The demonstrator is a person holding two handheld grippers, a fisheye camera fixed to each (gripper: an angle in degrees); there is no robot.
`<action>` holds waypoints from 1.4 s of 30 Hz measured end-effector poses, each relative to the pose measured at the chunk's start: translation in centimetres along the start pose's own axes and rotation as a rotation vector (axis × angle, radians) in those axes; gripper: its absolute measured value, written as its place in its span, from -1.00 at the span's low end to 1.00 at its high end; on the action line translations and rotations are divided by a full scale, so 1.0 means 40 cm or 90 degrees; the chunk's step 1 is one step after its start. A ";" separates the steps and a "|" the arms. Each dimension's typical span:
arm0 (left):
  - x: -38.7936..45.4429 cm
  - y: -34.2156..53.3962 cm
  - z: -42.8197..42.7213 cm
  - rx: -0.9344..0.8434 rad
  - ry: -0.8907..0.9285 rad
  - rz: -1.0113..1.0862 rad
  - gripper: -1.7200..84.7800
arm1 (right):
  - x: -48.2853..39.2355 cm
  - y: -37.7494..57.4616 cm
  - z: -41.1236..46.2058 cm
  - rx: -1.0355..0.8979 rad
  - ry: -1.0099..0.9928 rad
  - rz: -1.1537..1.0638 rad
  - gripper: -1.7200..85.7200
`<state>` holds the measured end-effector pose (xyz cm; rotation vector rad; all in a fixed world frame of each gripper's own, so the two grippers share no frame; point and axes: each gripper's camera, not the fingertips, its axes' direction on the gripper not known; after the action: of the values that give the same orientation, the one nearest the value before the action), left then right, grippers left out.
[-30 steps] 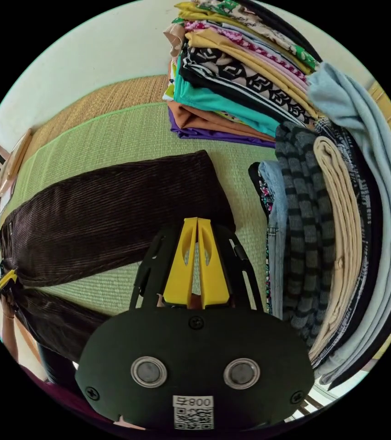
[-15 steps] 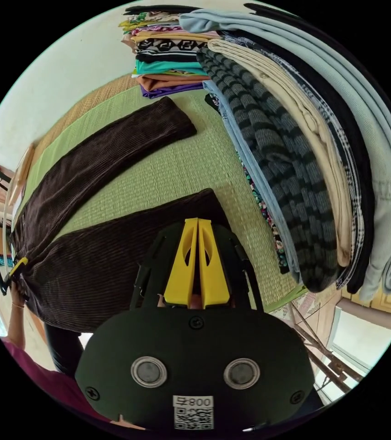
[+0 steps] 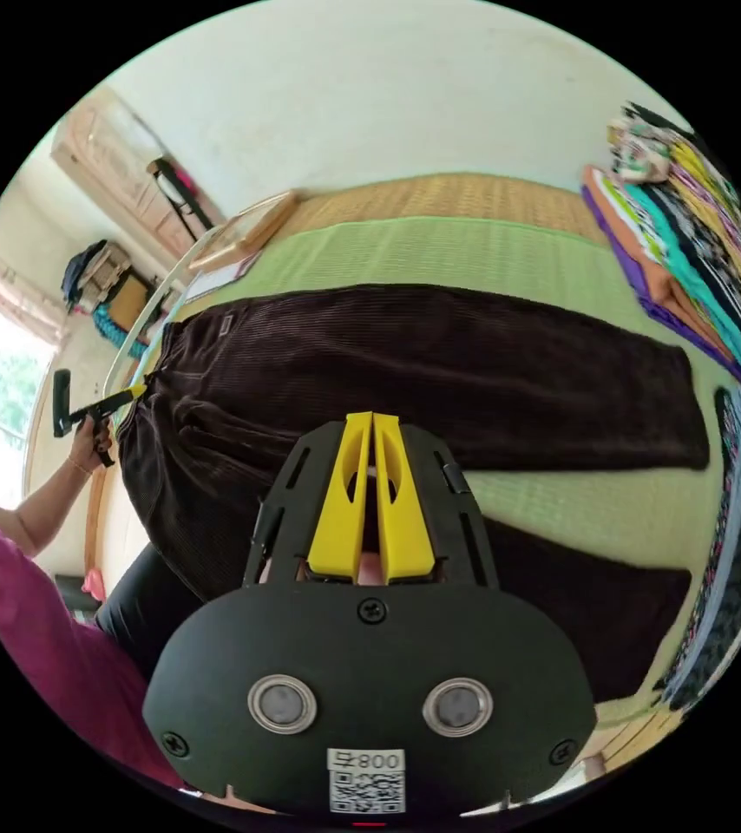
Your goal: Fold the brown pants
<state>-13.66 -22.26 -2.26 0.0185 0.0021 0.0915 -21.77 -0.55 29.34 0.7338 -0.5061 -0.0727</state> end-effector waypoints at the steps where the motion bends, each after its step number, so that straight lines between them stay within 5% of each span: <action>1: -0.019 -0.019 0.001 0.004 -0.013 -0.005 -0.82 | -0.070 -0.067 0.048 -0.013 -0.008 -0.037 -0.96; 9: -0.105 -0.152 0.148 -0.058 -0.107 -0.039 -0.90 | -0.347 -0.324 0.322 -0.098 0.070 -0.188 -0.97; 18: -0.075 -0.231 0.184 -0.035 -0.089 -0.019 -0.95 | -0.258 -0.414 0.266 -0.073 0.020 -0.081 -0.97; 25: 0.014 -0.021 0.080 0.004 0.021 -0.010 -0.96 | -0.313 -0.121 0.041 -0.010 -0.062 -0.067 -0.97; 31: 0.008 0.134 0.106 -0.044 0.031 -0.104 -0.96 | -0.357 0.124 0.088 -0.109 -0.069 -0.040 -0.97; 36: 0.105 0.055 0.128 -0.082 -0.013 -0.070 -0.95 | -0.306 0.142 0.048 -0.081 -0.110 -0.013 -0.97; 42: 0.365 -0.091 0.222 -0.076 0.085 0.087 -0.93 | -0.142 0.240 -0.057 -0.013 -0.118 0.078 -0.97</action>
<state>1.25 -24.71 6.54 -0.1068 0.1294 0.2286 -26.75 9.36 31.85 0.6778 -0.7256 -0.0309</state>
